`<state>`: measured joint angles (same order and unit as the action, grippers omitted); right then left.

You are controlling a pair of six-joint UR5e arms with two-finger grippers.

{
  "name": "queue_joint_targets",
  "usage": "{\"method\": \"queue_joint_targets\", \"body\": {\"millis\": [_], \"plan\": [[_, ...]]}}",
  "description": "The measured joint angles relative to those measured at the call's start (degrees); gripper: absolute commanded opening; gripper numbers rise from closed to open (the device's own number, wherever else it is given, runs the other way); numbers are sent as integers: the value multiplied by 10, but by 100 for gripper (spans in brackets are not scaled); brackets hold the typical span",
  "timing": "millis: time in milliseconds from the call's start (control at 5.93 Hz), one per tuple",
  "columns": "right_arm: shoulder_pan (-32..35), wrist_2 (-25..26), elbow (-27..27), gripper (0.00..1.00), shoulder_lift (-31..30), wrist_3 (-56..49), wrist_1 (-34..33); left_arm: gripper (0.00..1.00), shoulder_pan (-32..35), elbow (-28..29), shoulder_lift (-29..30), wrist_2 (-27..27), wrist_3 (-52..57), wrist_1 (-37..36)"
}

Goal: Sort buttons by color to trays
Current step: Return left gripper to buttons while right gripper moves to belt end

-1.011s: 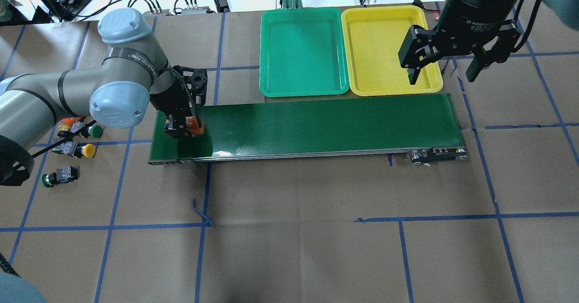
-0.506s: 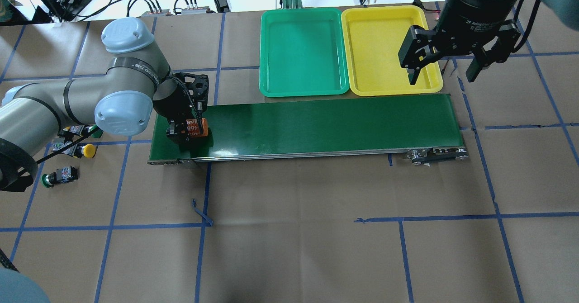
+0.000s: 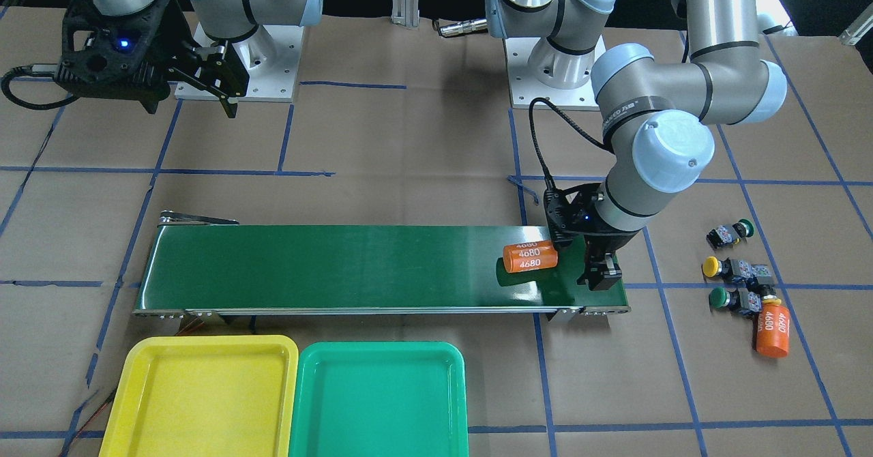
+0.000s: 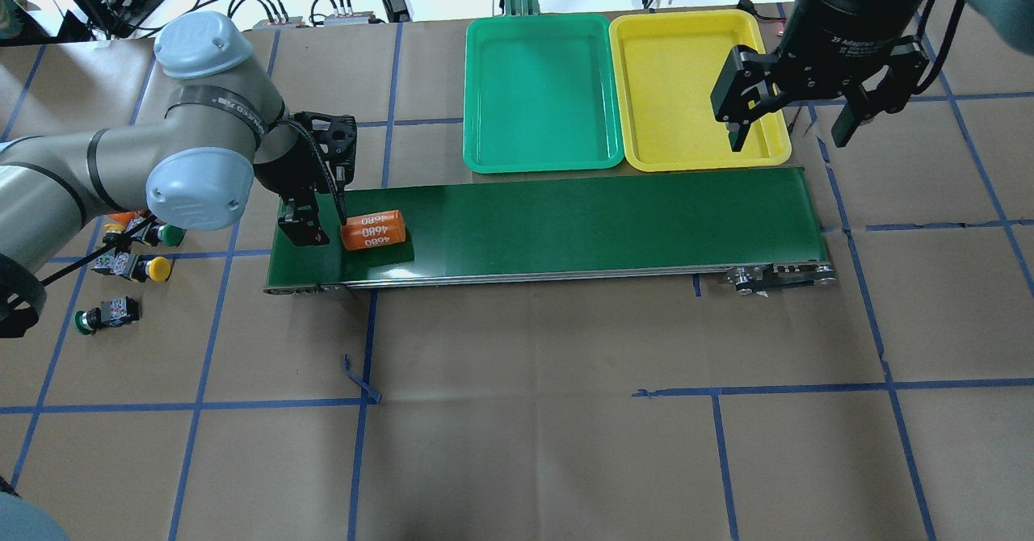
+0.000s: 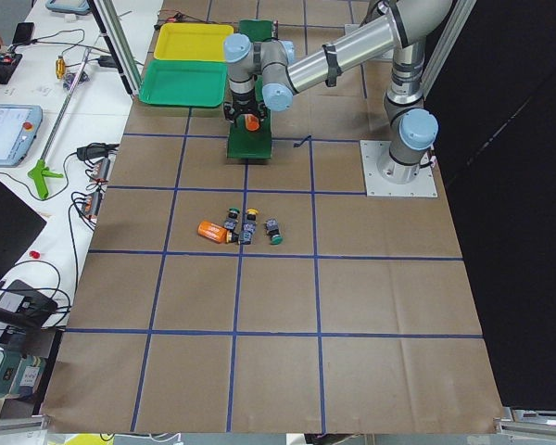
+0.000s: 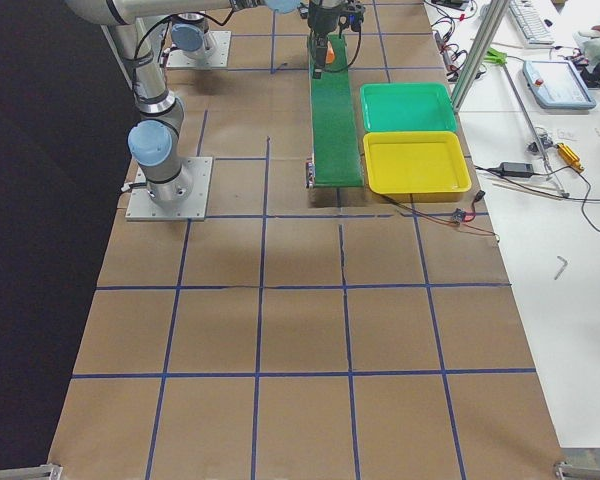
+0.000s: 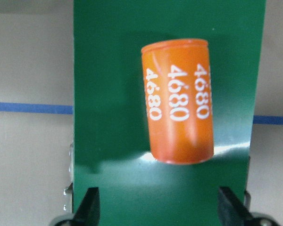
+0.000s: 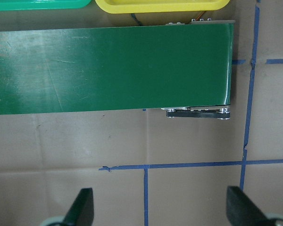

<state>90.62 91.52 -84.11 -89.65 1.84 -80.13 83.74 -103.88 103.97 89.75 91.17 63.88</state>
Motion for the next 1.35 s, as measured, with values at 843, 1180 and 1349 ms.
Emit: {"method": "queue_joint_targets", "body": {"millis": [843,1180,1349], "plan": [[1,1,-1,100,0,-14,1,97,-217,-5,-65,5,95,56],[10,-3,1,100,-1,-119,2,97,-287,-15,-42,5,147,32],[21,-4,0,100,1,-216,2,97,-313,-27,-20,5,164,-9]]}}
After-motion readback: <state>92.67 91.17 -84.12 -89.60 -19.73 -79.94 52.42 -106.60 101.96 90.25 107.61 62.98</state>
